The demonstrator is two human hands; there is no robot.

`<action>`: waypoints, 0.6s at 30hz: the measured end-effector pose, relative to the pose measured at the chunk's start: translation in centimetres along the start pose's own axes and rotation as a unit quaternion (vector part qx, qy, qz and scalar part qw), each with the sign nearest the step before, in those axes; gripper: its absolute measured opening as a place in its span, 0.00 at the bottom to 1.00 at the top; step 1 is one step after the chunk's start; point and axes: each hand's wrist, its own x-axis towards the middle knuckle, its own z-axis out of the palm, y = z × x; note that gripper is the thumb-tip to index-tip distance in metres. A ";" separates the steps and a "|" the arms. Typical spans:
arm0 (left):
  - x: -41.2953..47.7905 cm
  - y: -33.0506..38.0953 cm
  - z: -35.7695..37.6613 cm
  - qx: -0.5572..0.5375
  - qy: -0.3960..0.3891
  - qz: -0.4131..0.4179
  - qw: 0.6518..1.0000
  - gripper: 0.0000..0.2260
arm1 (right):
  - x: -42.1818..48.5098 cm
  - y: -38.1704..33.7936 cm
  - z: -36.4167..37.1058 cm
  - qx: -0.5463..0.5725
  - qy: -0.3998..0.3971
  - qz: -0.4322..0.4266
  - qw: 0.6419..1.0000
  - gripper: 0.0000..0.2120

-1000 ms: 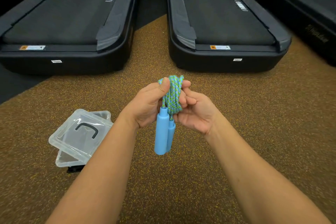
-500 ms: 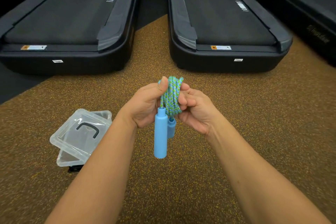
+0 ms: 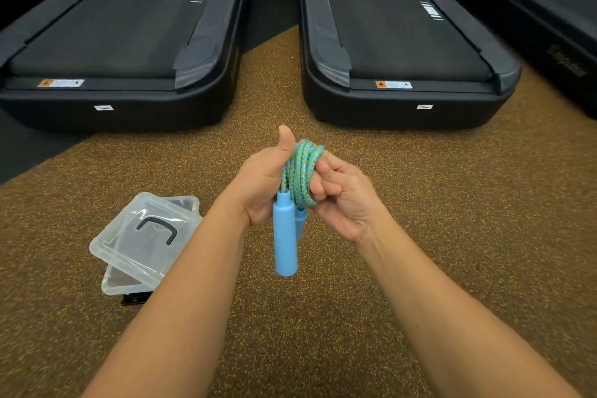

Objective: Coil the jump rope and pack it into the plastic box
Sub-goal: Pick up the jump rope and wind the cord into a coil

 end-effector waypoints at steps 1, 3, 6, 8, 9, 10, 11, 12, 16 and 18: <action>0.1 0.0 0.1 0.007 0.015 0.003 1.000 0.30 | -0.1 0.0 0.1 0.001 0.001 -0.005 1.000 0.11; 0.2 -0.1 0.4 0.017 0.029 0.008 0.999 0.30 | -0.1 0.0 0.2 -0.003 0.002 -0.011 1.000 0.12; 0.2 0.1 1.0 0.030 0.035 0.016 0.999 0.32 | 0.0 0.1 0.0 0.007 0.004 -0.011 1.000 0.17; 0.2 0.0 1.1 0.051 0.039 0.022 0.998 0.31 | 0.2 0.2 -0.1 0.022 -0.003 -0.009 1.000 0.20; 0.3 0.0 1.0 0.064 0.039 0.023 0.997 0.28 | 0.2 0.2 -0.1 0.027 -0.005 -0.010 1.000 0.20; 0.3 0.0 0.9 0.070 0.037 0.022 0.997 0.25 | 0.2 0.2 -0.1 0.028 -0.006 -0.012 1.000 0.20; 0.2 0.1 0.8 0.070 0.036 0.017 0.997 0.21 | 0.2 0.2 -0.1 0.025 -0.006 -0.013 1.000 0.18; 0.1 0.1 0.8 0.068 0.035 0.013 0.997 0.17 | 0.2 0.1 -0.2 0.018 -0.003 -0.015 1.000 0.17; 0.0 0.5 1.3 0.084 0.050 0.000 0.995 0.09 | 0.2 0.1 -0.4 -0.006 0.007 -0.021 1.000 0.12; -0.1 0.7 1.5 0.080 0.047 -0.010 0.996 0.08 | 0.1 0.1 -0.5 -0.015 0.001 -0.016 1.000 0.12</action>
